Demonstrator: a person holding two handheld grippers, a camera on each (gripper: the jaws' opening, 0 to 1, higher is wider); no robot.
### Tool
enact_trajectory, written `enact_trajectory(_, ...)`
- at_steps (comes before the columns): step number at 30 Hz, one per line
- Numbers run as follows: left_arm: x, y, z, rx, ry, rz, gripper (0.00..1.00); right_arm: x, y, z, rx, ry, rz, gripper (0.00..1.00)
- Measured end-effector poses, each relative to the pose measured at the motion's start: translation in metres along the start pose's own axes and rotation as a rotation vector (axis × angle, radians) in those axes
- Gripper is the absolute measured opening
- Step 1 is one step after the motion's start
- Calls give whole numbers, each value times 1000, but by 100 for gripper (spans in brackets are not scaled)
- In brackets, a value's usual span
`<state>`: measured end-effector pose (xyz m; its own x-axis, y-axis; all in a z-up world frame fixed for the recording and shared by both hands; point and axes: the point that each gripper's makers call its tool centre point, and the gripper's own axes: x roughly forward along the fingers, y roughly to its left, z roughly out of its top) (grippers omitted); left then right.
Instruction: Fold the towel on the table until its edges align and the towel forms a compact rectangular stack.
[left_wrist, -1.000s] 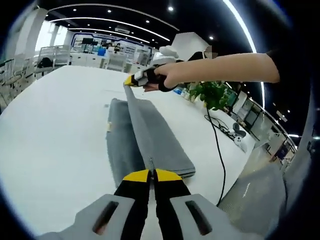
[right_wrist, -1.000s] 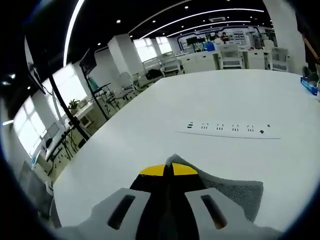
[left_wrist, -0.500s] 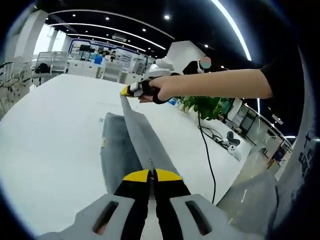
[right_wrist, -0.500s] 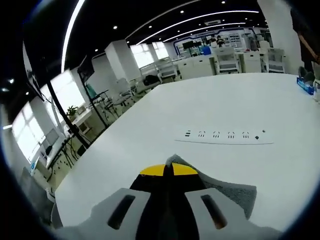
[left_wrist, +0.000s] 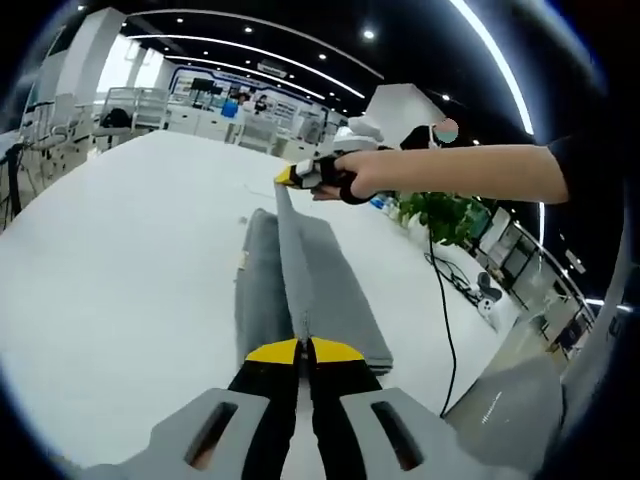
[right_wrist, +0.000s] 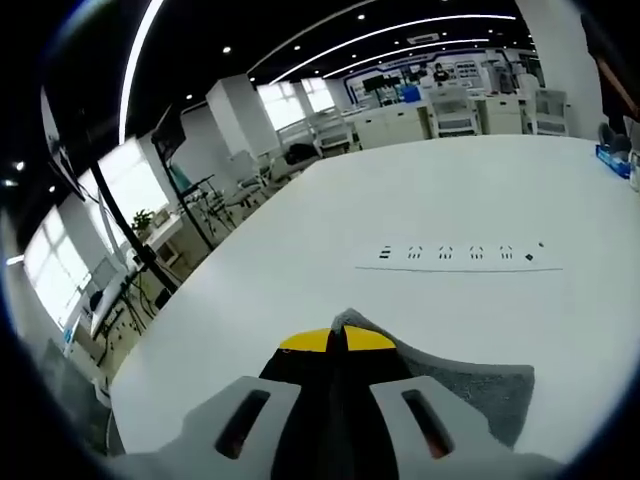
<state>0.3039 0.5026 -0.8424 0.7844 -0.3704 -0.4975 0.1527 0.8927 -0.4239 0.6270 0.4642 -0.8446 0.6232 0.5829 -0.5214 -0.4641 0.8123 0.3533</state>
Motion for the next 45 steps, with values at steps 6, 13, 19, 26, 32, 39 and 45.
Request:
enact_trajectory(6, 7, 17, -7, -21, 16, 30, 2, 16, -2, -13, -8, 15, 2, 1)
enact_trajectory(13, 20, 37, -27, -24, 71, 68, 2, 30, -2, -24, -121, 46, 12, 1)
enact_trajectory(19, 26, 47, -38, -40, 95, 89, 2, 37, -1, -29, -122, 53, 26, 2)
enact_trajectory(26, 22, 34, -3, -23, -52, 34, 19, 33, 2, -26, -198, 53, 91, 11)
enact_trajectory(32, 35, 45, 8, 25, -35, 29, 26, 17, -4, -25, -304, 71, 111, 21)
enact_trajectory(39, 66, 55, 23, 102, -6, 19, 25, -12, -33, -36, -364, 102, 54, 28)
enact_trajectory(45, 93, 59, 39, 159, 6, 2, 24, -43, -59, -52, -373, 121, 19, 28)
